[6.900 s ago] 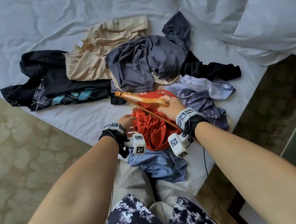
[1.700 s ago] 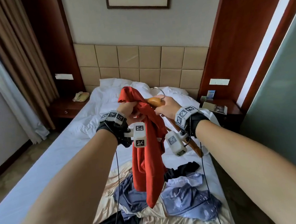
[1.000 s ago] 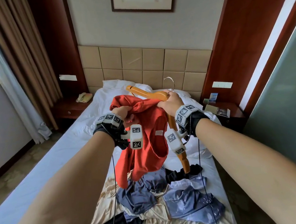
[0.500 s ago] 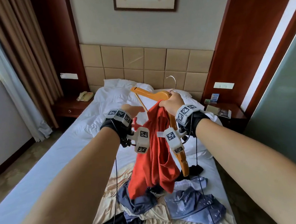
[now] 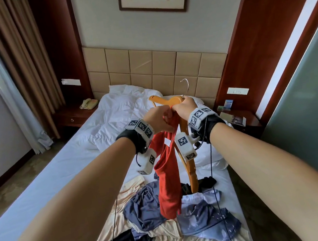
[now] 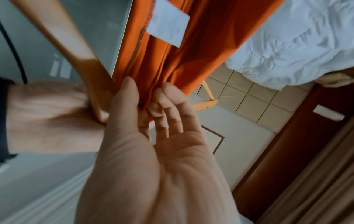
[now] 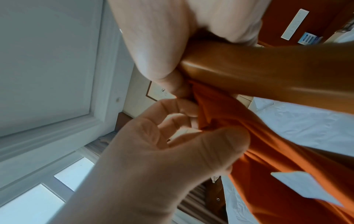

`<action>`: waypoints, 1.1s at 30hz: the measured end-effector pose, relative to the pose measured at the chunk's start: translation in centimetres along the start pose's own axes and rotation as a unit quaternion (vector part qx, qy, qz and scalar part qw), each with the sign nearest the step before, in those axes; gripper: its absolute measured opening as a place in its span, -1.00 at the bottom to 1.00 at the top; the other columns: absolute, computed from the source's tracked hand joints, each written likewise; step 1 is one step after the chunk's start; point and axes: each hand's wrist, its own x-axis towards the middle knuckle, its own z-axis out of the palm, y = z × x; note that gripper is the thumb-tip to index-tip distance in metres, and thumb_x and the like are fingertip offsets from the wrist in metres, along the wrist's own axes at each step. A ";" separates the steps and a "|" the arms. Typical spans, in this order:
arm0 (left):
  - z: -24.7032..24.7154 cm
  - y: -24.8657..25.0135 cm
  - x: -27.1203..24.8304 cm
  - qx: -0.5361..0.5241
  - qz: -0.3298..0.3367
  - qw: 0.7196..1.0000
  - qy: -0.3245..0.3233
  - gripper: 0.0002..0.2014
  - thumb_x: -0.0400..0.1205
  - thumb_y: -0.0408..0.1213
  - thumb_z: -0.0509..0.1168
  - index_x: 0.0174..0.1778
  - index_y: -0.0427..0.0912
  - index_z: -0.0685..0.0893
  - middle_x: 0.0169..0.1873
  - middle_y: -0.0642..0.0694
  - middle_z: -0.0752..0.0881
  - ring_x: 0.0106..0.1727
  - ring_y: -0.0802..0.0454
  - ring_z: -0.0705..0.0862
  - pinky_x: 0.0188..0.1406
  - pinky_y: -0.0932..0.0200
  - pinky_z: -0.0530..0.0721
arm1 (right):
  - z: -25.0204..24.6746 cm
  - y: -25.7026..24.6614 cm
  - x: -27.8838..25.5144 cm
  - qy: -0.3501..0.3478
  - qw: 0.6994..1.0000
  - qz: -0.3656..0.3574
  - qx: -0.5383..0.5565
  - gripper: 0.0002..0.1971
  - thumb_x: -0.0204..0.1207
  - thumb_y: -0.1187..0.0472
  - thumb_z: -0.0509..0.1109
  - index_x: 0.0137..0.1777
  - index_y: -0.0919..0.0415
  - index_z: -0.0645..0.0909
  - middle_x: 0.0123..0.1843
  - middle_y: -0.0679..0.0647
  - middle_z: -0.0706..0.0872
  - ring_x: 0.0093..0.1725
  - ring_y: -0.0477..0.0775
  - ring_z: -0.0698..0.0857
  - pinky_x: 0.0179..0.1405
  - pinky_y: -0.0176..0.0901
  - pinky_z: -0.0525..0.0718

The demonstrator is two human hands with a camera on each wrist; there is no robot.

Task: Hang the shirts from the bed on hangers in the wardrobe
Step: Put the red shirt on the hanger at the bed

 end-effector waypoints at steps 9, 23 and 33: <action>1.1 0.0 1.0 0.046 0.127 0.988 0.071 -0.97 0.56 -0.43 0.36 -0.11 -0.26 0.67 -0.24 -0.13 0.72 -0.19 -0.13 0.67 -0.19 0.03 0.63 | -1.1 0.6 -0.3 -0.007 0.999 0.021 0.047 -0.53 0.51 0.30 0.35 0.44 0.15 0.55 0.13 0.16 0.72 0.04 0.17 0.69 0.02 -0.05 0.68; -1.8 0.1 2.6 0.110 -0.075 0.991 -0.027 -0.78 0.54 -0.13 0.42 -0.11 -0.23 0.78 -0.29 -0.07 0.65 -0.25 0.00 0.58 -0.28 0.17 0.51 | -1.6 1.6 -0.3 -0.091 0.994 -0.004 0.058 -0.59 0.59 0.15 0.44 0.38 0.25 0.50 -0.16 0.18 0.79 -0.34 -0.01 0.71 -0.33 -0.20 0.65; -3.6 -2.0 2.6 -0.085 -0.230 0.968 0.047 -0.78 0.68 -0.22 0.31 -0.27 -0.16 0.55 -0.36 -0.06 0.53 -0.17 -0.08 0.57 -0.12 0.07 0.59 | -2.4 2.1 -0.3 -0.079 0.996 -0.036 0.022 -0.88 0.59 0.09 0.46 0.09 0.01 0.70 -0.05 0.04 0.82 -0.06 0.02 0.73 -0.02 -0.11 0.71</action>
